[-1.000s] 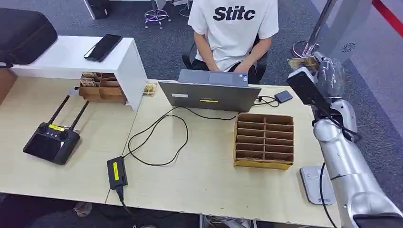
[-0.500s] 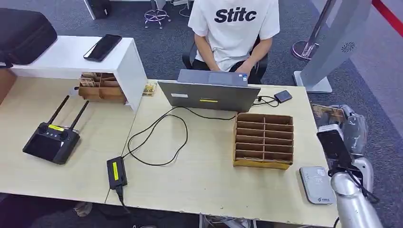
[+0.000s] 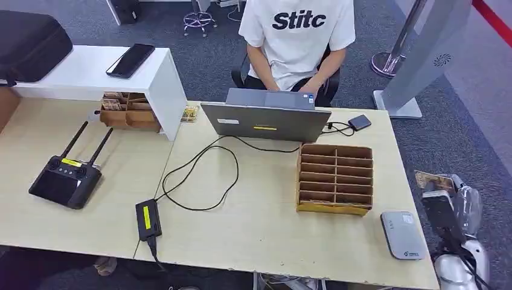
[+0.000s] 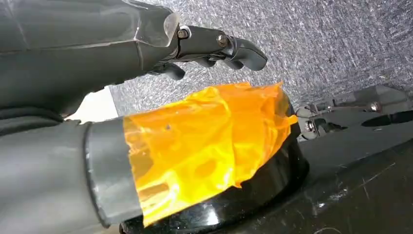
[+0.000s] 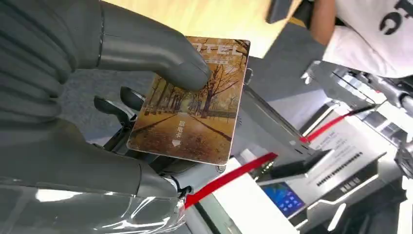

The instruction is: Pass the card to the sensor for recognition and then transmit it.

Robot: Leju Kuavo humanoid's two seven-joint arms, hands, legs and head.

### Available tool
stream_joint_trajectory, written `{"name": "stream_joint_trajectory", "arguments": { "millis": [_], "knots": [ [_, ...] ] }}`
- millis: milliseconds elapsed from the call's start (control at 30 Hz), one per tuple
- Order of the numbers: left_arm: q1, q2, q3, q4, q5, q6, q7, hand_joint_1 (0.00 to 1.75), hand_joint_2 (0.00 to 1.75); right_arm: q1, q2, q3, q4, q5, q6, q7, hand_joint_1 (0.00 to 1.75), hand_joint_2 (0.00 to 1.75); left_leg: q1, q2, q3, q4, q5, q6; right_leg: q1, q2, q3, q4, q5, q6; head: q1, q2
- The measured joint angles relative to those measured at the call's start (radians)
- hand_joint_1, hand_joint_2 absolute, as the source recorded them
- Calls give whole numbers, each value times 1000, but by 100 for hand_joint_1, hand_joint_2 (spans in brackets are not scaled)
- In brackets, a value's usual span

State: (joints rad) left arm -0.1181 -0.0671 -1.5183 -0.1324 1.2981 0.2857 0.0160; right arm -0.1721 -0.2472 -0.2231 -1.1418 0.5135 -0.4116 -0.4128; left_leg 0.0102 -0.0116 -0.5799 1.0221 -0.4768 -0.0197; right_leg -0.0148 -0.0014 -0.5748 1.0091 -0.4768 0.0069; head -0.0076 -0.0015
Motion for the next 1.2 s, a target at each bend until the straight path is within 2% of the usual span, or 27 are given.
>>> {"name": "stream_joint_trajectory", "arguments": {
  "millis": [700, 1200],
  "knots": [
    [2, -3, 0, 0, 16, 7, -2, 0, 0, 62, 51, -79, 110, -23, 5, -6, 175, 175, 0, 0, 0, 0, 0, 0, 0, 0, 0, 0, 0, 0, 0, 0],
    [6, -4, 0, 0, 19, 8, -5, 0, 0, 87, 65, -85, 119, -29, 18, -6, 175, 175, 0, 0, 0, 0, 0, 0, 0, 0, 0, 0, 0, 0, 0, 0]
  ]
}}
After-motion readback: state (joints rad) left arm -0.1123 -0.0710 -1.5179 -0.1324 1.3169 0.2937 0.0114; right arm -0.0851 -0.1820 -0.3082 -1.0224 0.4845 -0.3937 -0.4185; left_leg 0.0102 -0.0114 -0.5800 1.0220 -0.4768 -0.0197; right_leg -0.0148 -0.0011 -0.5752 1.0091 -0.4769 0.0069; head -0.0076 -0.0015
